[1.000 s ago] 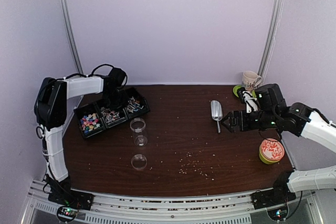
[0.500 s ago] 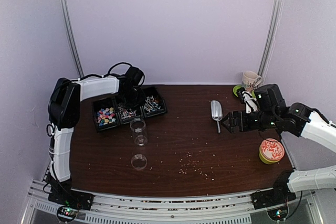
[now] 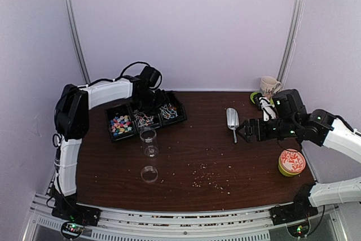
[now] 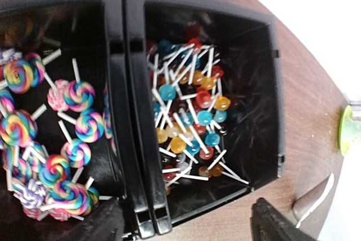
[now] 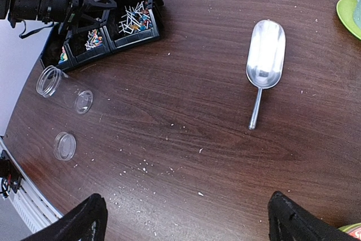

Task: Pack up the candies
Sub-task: Move the storage box to the center of the board, then move the packing bottle to the center of the board.

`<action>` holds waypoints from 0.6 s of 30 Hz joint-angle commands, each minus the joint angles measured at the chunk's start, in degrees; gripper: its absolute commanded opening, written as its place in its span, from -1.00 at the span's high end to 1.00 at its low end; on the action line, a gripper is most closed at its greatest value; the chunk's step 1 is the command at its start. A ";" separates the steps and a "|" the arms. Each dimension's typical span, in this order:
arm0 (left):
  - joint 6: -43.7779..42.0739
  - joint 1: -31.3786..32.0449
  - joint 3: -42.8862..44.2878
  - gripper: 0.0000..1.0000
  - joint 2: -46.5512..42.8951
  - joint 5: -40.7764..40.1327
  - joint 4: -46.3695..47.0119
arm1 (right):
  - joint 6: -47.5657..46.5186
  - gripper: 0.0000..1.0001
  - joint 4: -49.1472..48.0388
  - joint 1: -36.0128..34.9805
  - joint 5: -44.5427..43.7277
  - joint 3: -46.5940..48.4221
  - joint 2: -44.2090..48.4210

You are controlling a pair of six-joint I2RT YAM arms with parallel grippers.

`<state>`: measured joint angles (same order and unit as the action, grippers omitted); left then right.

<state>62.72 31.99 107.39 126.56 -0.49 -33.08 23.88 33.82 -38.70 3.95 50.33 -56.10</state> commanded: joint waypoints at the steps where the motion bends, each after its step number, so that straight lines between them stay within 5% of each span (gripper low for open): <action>1: -3.85 -2.05 0.28 -0.70 -6.35 0.31 1.26 | -0.24 -0.99 0.27 -0.74 -1.18 1.86 -0.74; 7: -9.25 -6.60 -4.32 -0.95 -13.26 0.37 0.33 | -0.41 -0.99 0.07 -1.62 -1.71 2.20 -1.36; 18: -20.21 -19.06 -11.21 -0.96 -18.52 0.53 1.04 | -0.41 -0.99 -0.69 -3.09 -1.99 2.05 -3.22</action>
<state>48.84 16.47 98.08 108.16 -0.19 -33.08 23.79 33.74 -41.06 3.31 51.11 -58.85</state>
